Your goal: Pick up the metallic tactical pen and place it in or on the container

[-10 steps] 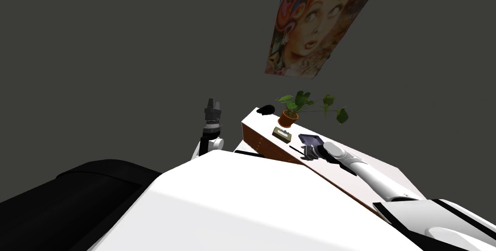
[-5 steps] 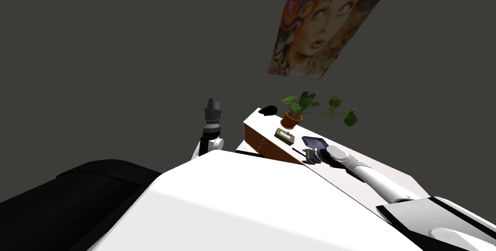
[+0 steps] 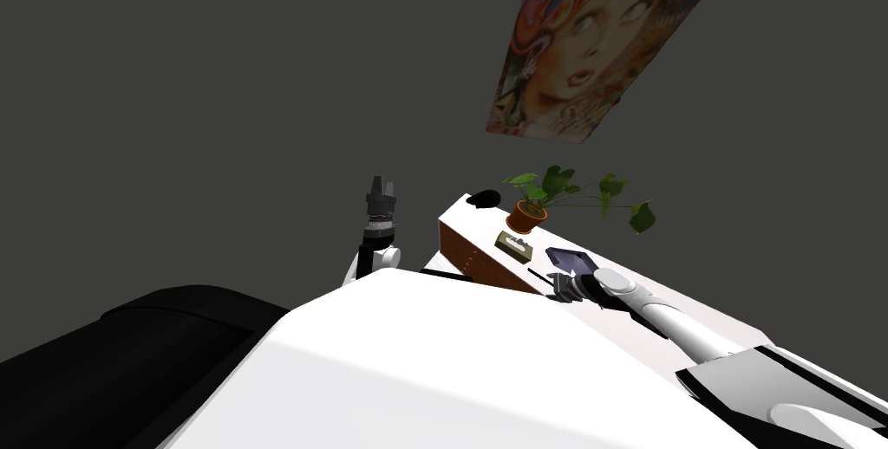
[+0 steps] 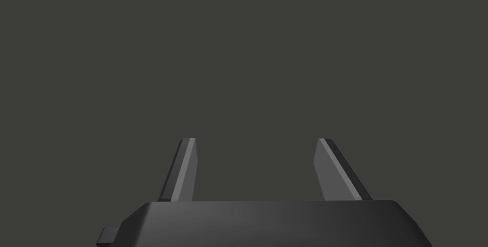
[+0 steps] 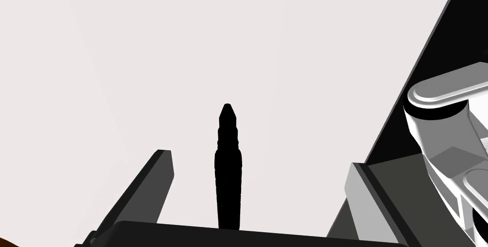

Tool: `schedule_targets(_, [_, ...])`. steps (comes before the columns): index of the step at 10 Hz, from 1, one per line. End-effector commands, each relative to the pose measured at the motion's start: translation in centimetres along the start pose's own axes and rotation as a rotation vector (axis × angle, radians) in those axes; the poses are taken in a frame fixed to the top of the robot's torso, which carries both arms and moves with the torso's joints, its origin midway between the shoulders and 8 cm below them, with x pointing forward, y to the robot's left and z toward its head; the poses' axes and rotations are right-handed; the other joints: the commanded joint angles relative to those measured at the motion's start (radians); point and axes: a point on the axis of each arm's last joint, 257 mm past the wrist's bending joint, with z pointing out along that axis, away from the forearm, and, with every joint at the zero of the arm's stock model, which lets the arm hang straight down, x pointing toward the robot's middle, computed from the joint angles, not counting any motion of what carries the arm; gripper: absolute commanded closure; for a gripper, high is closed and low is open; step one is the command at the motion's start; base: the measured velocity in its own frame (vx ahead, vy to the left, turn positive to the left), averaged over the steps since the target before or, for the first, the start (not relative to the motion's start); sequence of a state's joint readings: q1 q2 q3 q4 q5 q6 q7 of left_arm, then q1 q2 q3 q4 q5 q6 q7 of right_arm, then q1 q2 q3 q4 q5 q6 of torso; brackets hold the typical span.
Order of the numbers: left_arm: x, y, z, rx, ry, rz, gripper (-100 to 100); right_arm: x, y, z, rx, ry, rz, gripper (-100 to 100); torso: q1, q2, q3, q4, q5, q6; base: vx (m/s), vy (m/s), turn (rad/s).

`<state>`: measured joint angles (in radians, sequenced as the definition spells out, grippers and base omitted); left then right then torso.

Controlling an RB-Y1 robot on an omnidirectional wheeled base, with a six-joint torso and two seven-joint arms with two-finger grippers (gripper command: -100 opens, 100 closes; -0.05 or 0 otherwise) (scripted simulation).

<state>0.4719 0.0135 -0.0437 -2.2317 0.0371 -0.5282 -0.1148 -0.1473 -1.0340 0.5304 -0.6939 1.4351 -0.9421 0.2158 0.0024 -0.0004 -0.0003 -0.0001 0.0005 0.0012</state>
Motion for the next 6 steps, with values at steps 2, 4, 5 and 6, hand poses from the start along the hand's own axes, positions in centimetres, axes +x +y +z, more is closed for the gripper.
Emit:
schedule_targets(2, [0.0, 0.0, 0.0, 0.0, 0.0, 0.0, 0, 1.8, 0.7, -0.1, 0.002, 0.01, 0.012, -100, -0.001, 0.0, 0.0, 0.0, 0.0, 0.0, 0.007, 0.018, 0.056])
schedule_targets(4, [0.0, 0.0, 0.0, 0.0, 0.0, 0.0, 0, 0.9, 0.5, -0.1, 0.012, -0.025, 0.038, -100, -0.001, 0.0, 0.0, 0.0, -0.001, 0.0, 0.011, 0.02, 0.039])
schedule_targets(5, [0.0, 0.0, 0.0, 0.0, 0.0, 0.0, 0, 3.3, 1.1, -0.3, 0.013, 0.013, 0.029, -100, -0.002, 0.0, 0.0, 0.0, -0.001, 0.0, 0.009, 0.021, 0.083])
schedule_targets(6, [0.1, 0.0, 0.0, -0.001, 0.002, -0.002, 0, 2.7, 0.9, -0.3, 0.02, -0.008, 0.046, -100, 0.0, 0.0, 0.0, 0.0, -0.001, -0.002, 0.007, 0.013, 0.036])
